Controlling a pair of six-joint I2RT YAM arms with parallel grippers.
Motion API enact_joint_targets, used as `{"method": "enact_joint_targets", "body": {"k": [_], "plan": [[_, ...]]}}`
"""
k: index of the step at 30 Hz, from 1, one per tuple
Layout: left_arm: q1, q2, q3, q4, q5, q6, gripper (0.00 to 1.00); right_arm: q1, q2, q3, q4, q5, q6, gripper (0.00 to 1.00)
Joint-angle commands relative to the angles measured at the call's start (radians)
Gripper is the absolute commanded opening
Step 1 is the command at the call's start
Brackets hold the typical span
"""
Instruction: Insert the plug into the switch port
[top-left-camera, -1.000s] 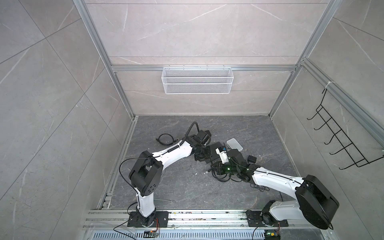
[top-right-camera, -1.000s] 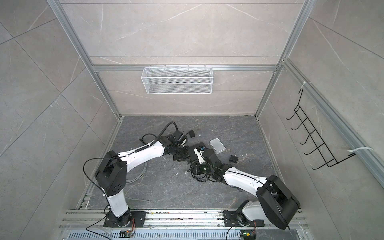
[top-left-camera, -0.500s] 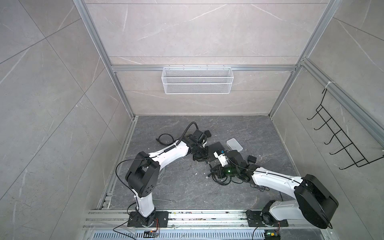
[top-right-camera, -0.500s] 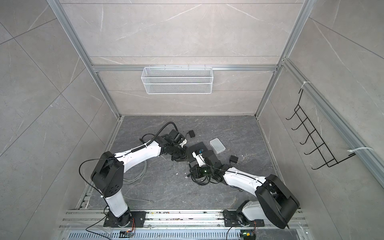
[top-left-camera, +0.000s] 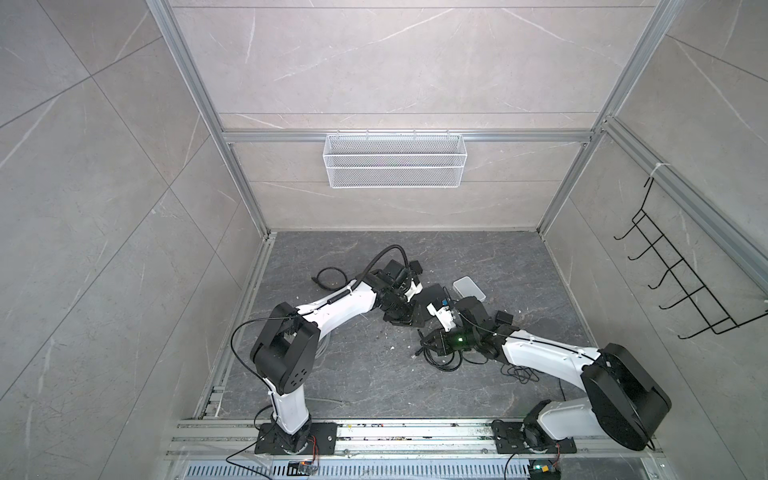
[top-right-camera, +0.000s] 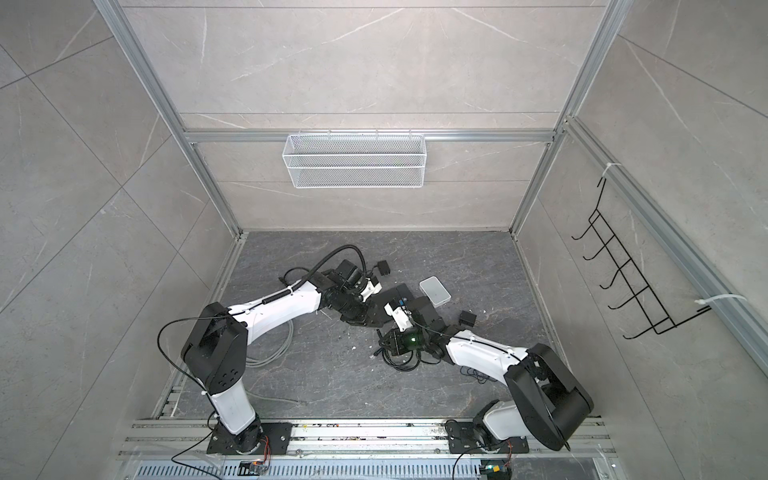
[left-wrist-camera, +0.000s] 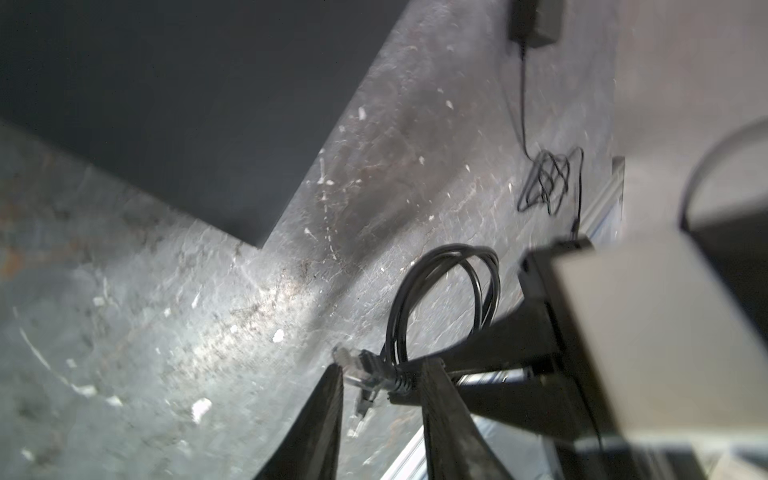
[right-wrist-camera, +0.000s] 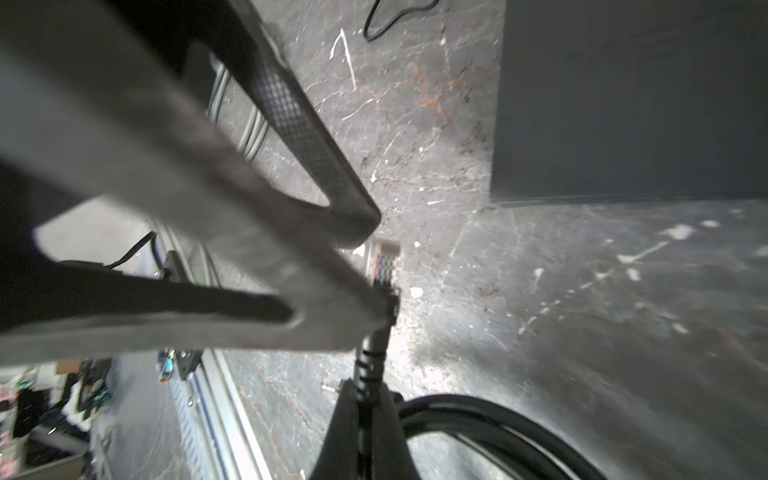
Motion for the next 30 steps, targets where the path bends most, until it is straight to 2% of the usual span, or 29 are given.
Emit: {"method": "enact_joint_targets", "body": {"k": [1,6,10,16,22,30], "plan": [[0.104,-0.045,0.011,-0.05,0.206,0.376,0.37,-0.006,0.038,0.056,-0.071,-0.138,-0.071,0.04],[0.161,-0.033,0.031,-0.14,0.352,0.648,0.39,-0.04,0.051,0.076,-0.113,-0.229,-0.109,0.05],[0.177,-0.022,-0.025,-0.142,0.471,0.763,0.39,-0.072,0.062,0.078,-0.116,-0.318,-0.117,0.04],[0.17,-0.038,-0.126,0.017,0.543,0.743,0.38,-0.099,0.061,0.074,-0.143,-0.385,-0.135,0.04],[0.131,-0.023,-0.145,0.048,0.551,0.736,0.38,-0.125,0.059,0.083,-0.154,-0.458,-0.141,0.04],[0.125,-0.014,-0.172,0.118,0.561,0.679,0.36,-0.134,0.083,0.11,-0.18,-0.495,-0.16,0.04]]}}
